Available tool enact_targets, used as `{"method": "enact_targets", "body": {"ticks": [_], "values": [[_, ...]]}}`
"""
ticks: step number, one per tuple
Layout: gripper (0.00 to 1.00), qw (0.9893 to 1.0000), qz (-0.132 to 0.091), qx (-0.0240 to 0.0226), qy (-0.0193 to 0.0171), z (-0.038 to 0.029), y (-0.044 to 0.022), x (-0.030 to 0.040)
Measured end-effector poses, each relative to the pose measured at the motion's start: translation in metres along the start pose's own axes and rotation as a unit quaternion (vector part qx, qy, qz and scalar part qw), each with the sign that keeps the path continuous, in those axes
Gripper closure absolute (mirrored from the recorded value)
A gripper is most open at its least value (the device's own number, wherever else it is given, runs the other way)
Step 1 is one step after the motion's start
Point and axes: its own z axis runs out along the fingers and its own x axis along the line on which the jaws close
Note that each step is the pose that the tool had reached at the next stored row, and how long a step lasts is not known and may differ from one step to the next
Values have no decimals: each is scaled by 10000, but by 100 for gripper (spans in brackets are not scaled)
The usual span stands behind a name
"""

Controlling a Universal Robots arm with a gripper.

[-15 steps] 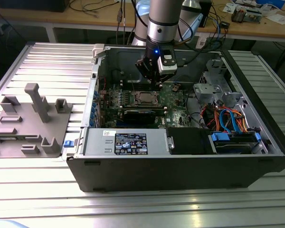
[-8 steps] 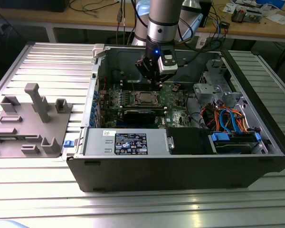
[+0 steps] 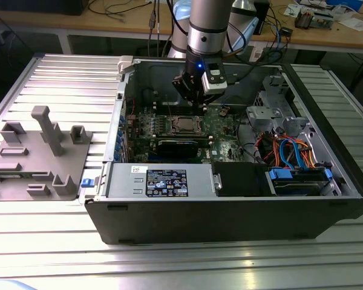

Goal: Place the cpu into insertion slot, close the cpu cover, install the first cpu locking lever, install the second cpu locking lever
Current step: 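Install the first cpu locking lever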

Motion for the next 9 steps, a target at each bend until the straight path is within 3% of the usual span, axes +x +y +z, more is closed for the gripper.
{"method": "enact_targets", "body": {"ticks": [9], "values": [[89,9999,-110,0,-2,0,0,0]]}}
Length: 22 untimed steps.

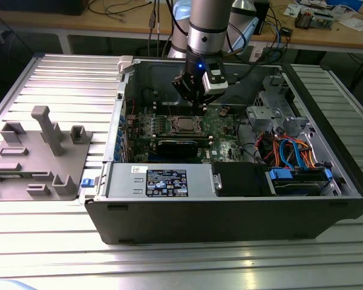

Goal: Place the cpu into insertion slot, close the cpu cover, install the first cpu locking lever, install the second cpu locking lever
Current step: 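Install the first cpu locking lever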

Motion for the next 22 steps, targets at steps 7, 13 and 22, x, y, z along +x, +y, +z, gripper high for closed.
{"method": "enact_targets", "body": {"ticks": [7,13,22], "values": [[89,10000,-94,0,-1,0,0,0],[89,9999,-166,0,-2,0,0,0],[89,9996,-277,0,-4,0,0,0]]}}
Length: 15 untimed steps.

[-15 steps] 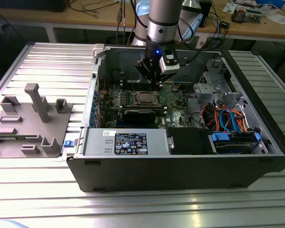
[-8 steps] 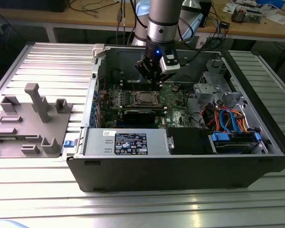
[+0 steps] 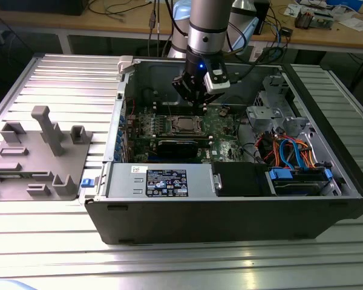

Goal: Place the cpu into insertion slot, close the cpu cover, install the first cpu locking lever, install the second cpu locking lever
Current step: 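Install the first cpu locking lever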

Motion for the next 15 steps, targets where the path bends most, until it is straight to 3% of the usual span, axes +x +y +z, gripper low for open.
{"method": "enact_targets", "body": {"ticks": [4,10,15], "values": [[89,10000,-43,-1,-1,0,0,0],[89,9999,-53,-142,31,2,0,0],[89,9998,-102,-151,33,2,0,0]]}}
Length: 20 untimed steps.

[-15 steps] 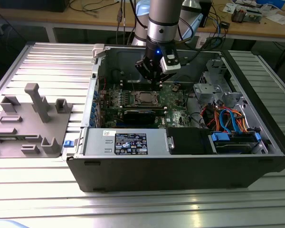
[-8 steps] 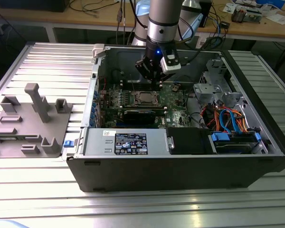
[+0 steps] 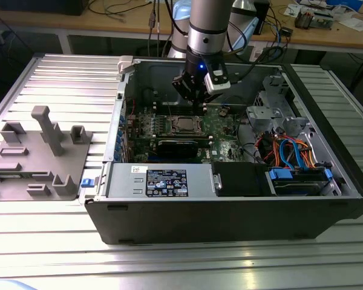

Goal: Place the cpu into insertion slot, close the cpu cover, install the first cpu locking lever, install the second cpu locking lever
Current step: 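Install the first cpu locking lever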

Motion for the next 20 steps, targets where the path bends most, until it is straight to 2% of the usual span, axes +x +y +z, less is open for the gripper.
{"method": "enact_targets", "body": {"ticks": [20], "values": [[89,9996,-278,2,4,0,0,0]]}}
